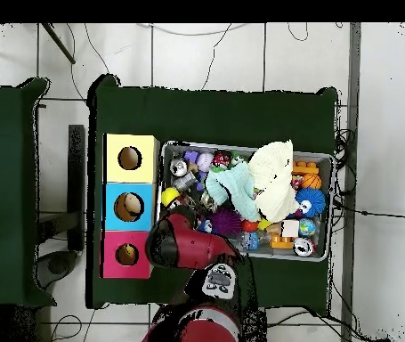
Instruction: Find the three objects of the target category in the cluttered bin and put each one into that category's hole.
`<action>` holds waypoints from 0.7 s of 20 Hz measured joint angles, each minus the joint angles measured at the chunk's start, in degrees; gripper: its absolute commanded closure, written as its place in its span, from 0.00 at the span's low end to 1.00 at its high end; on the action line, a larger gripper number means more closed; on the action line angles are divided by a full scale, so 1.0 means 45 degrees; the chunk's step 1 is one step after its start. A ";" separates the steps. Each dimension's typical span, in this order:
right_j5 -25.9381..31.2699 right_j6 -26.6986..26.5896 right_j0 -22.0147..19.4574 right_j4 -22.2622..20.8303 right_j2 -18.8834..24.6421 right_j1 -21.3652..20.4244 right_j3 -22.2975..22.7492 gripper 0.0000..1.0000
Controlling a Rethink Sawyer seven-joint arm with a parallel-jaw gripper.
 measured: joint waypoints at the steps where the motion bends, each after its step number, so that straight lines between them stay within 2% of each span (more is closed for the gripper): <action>1: 0.0016 0.0000 0.0046 0.0005 -0.0029 -0.0044 0.0002 0.00; 8: 0.0050 0.0000 0.0377 0.0419 -0.0224 -0.0337 -0.0015 0.00; 14: 0.0050 0.0000 0.0261 0.0447 -0.0101 -0.0394 -0.0087 0.00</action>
